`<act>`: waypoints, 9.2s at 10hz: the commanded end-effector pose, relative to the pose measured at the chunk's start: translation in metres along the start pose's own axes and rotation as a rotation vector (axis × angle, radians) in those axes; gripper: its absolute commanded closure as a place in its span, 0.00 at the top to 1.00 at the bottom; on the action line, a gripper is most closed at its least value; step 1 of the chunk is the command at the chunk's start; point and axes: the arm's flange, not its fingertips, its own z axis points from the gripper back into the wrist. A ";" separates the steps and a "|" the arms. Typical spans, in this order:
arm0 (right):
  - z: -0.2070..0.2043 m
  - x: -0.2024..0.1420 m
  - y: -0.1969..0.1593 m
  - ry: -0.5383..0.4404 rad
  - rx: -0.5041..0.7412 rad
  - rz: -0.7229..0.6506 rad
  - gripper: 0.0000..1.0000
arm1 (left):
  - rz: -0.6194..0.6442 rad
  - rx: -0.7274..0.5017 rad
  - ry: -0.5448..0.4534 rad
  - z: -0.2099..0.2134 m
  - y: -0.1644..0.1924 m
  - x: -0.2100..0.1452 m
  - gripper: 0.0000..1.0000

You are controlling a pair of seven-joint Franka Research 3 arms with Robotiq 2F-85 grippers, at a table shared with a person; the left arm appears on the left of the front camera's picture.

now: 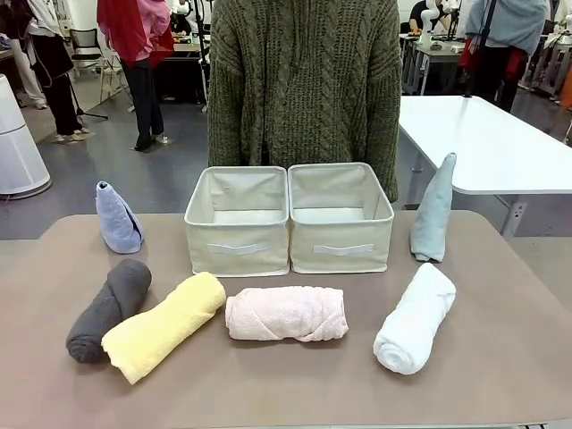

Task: Sort the towels based on their folding style.
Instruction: Pick up one triangle-folded towel and place it in the left Fabric basket.

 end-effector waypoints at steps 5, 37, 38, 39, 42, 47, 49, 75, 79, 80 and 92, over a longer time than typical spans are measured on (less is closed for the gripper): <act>0.023 0.024 -0.041 0.060 0.095 -0.015 1.00 | -0.005 -0.075 0.001 0.022 0.024 -0.006 1.00; 0.019 0.029 -0.118 0.344 0.311 -0.026 1.00 | -0.069 -0.155 0.016 0.052 0.051 -0.032 1.00; 0.019 0.029 -0.118 0.344 0.311 -0.026 1.00 | -0.069 -0.155 0.016 0.052 0.051 -0.032 1.00; 0.019 0.029 -0.118 0.344 0.311 -0.026 1.00 | -0.069 -0.155 0.016 0.052 0.051 -0.032 1.00; 0.021 0.028 -0.117 0.373 0.295 -0.036 1.00 | -0.069 -0.155 0.016 0.052 0.051 -0.032 1.00; 0.039 0.028 -0.127 0.136 0.517 -0.049 1.00 | -0.069 -0.155 0.016 0.052 0.051 -0.032 1.00; 0.036 0.026 -0.133 0.108 0.515 -0.060 1.00 | -0.069 -0.155 0.016 0.052 0.051 -0.032 1.00; 0.032 0.023 -0.122 0.128 0.503 -0.072 1.00 | 0.950 0.846 0.467 -0.255 0.064 0.130 1.00; 0.032 0.023 -0.122 0.128 0.503 -0.072 1.00 | 1.007 0.835 0.470 -0.278 0.106 0.125 1.00; 0.032 0.023 -0.122 0.128 0.503 -0.072 1.00 | 1.024 0.847 0.468 -0.282 0.114 0.125 1.00; 0.032 0.023 -0.122 0.128 0.503 -0.072 1.00 | 1.062 0.857 0.494 -0.280 0.131 0.111 0.02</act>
